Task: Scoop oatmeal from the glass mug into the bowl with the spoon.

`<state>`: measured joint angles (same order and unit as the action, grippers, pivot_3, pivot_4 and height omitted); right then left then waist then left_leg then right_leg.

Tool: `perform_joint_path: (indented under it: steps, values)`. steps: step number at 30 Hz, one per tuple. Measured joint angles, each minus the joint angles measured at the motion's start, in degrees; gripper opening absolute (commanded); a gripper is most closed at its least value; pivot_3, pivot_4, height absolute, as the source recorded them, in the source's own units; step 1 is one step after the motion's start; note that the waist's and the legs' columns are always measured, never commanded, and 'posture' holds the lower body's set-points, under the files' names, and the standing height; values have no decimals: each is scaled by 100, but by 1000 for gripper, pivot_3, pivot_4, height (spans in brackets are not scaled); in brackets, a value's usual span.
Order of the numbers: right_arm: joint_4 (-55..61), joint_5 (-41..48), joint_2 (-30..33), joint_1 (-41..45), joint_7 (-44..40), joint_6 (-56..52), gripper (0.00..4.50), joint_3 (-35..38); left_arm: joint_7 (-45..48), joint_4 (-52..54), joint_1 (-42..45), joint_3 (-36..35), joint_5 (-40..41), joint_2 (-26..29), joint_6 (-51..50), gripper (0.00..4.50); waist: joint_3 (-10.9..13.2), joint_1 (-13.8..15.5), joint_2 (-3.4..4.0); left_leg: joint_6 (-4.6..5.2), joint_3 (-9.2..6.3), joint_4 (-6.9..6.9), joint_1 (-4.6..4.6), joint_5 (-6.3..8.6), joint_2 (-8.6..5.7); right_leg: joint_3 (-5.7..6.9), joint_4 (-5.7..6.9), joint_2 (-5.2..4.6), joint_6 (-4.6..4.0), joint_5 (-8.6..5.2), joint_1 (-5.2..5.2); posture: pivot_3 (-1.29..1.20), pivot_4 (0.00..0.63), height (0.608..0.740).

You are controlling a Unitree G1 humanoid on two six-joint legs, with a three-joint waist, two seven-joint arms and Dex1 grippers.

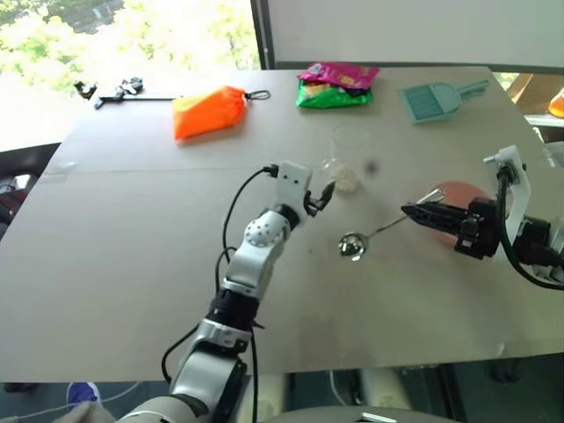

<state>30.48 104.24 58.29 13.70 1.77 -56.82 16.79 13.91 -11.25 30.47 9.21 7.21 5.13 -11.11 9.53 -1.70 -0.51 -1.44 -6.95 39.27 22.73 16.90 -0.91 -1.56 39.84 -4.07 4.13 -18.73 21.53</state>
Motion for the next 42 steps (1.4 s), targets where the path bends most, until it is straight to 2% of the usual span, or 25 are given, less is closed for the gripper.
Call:
perform_joint_path:
  steps: [5,7,10,12,27,30,37,42]
  values:
    - [50,45,67,-116,4,133,0,0,-193,-106,29,-124,-143,-137,205,3416,0,2,0,0,0,0,0,0,0,0,0,0,0,0,0,0,150,740]
    - [59,45,83,-116,3,194,0,-1,-303,-146,38,-203,-184,-172,287,3020,0,3,0,0,0,0,0,0,0,0,0,0,0,0,0,0,150,740]
    - [63,44,83,-116,2,247,0,-9,-382,-184,69,-221,-282,-210,383,1916,0,16,0,0,0,0,0,0,0,1,-1,0,0,0,0,0,150,740]
    - [68,39,83,-116,-1,285,0,-10,-405,-186,72,-220,-332,-230,430,912,0,23,0,0,0,0,0,0,0,1,-1,0,0,0,0,0,150,740]
    - [121,-29,79,-158,-13,346,0,-59,-591,-975,610,-441,-595,-283,808,912,0,92,-1,0,0,1,0,-1,-1,2,0,1,0,0,0,0,150,740]
    - [121,-32,75,-158,-14,349,0,-74,-586,-1089,644,-470,-596,-301,883,20,1,93,-1,-1,-1,1,1,-1,-1,2,0,0,0,0,0,0,150,740]
    - [118,-152,-80,-114,20,510,0,-75,-561,-1180,663,-538,-603,-305,1053,20,1,89,-1,-1,-1,2,1,-1,-1,3,1,0,0,0,0,0,150,740]
    - [75,-118,-220,462,138,890,0,-46,-483,-1180,674,-563,-604,-172,1213,20,1,85,-2,-1,-3,2,1,-1,-1,4,1,1,0,0,1,0,150,740]
